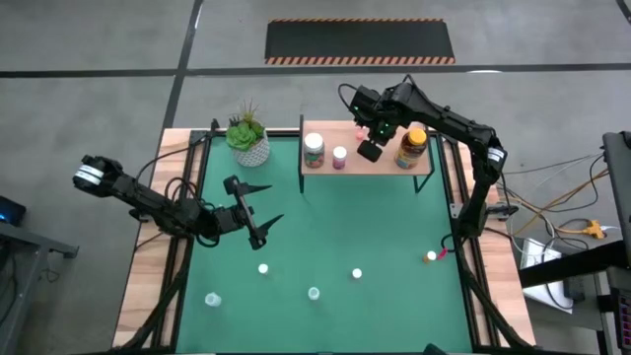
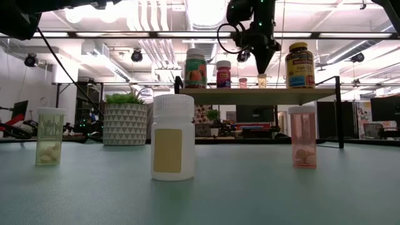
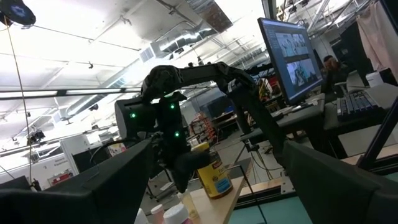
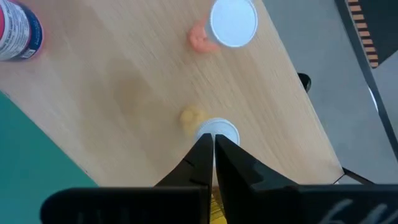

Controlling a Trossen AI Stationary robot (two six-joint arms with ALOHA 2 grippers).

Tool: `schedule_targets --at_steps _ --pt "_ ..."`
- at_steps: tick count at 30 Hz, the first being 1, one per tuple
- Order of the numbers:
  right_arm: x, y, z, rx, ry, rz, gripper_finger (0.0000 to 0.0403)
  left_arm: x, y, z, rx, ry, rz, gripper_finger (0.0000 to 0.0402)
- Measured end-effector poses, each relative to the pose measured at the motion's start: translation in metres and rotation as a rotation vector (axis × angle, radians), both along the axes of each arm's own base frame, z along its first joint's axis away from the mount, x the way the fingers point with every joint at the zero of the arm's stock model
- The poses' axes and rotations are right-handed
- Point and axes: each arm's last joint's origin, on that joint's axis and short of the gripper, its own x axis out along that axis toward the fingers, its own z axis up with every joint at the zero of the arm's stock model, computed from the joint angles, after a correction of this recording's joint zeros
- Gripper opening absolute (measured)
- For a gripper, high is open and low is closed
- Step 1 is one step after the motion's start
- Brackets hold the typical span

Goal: Pick and place medicine bottles onto shelf by color
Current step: Put the small yellow medicine bottle on the shelf, then put the small pink medicine bottle on the shelf

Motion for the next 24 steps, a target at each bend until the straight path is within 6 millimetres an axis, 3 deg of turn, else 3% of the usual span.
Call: schedule_targets --at_steps 8,14,18,24 --pt "0.003 0.000 0.007 -0.014 -0.035 -0.004 0.0013 0.000 0.000 0.000 0.000 -0.001 0.000 0.0341" --pt "-0.003 0.019 0.037 -0.061 -0.138 0.014 0.0013 0.000 0.000 0.000 0.000 0.000 -0.001 0.0341" --pt "-0.005 0.049 0.052 -0.072 -0.197 0.066 0.0013 0.000 0.000 0.000 0.000 0.001 -0.001 0.0341" --pt "-0.006 0.117 0.065 -0.059 -0.297 0.208 0.0013 0.000 0.000 0.000 0.000 0.001 -0.001 0.0341"
